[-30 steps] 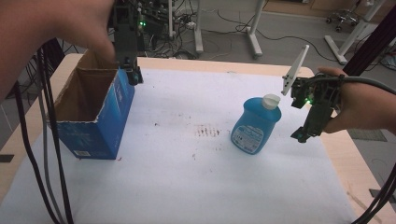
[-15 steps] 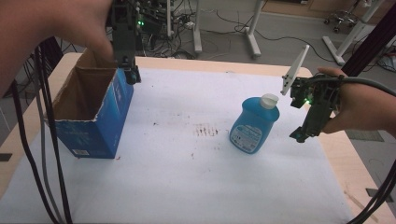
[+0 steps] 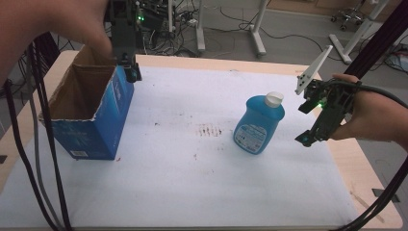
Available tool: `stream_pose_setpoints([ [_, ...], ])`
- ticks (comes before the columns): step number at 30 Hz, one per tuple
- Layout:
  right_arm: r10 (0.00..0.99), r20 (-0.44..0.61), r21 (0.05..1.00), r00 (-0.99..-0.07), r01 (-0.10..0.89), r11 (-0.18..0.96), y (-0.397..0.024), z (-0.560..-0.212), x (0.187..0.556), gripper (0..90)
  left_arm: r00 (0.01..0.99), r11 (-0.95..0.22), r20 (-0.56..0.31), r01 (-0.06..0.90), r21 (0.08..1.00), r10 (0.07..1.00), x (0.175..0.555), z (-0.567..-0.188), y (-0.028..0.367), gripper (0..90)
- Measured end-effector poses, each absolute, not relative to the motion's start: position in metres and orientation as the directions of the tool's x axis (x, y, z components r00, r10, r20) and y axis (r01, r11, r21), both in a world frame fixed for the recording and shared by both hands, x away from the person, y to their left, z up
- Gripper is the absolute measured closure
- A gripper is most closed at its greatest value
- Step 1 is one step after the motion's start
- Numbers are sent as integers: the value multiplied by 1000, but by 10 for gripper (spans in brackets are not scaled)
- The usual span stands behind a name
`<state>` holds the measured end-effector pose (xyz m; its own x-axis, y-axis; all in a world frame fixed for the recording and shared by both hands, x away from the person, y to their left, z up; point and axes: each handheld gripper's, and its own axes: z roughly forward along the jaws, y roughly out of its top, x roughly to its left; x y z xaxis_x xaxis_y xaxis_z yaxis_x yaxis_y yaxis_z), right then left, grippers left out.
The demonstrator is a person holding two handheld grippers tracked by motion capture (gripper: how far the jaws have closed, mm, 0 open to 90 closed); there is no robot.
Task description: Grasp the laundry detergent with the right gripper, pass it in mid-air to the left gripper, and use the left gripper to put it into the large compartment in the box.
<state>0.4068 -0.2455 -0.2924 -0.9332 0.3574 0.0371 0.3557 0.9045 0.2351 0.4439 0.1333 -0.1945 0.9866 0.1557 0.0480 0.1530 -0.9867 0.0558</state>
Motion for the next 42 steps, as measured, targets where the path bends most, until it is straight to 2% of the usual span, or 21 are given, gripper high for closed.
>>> stream_pose_setpoints([
  [8, 430, 62, 363, -901, 422, 831, -256, -303, 396, 12, 988, -988, 47, 145, 55, 148, 444, -197, 133, 17],
  [16, 477, 63, 476, -876, 447, 757, -258, -323, 387, 12, 988, -988, 44, 143, 64, 146, 443, -196, 133, 18],
  [30, 546, 86, 620, -833, 474, 625, -258, -353, 383, 13, 989, -989, 47, 137, 62, 140, 441, -196, 135, 17],
  [42, 610, 109, 704, -785, 494, 511, -260, -375, 388, 12, 988, -987, 48, 144, 69, 148, 440, -195, 137, 17],
])
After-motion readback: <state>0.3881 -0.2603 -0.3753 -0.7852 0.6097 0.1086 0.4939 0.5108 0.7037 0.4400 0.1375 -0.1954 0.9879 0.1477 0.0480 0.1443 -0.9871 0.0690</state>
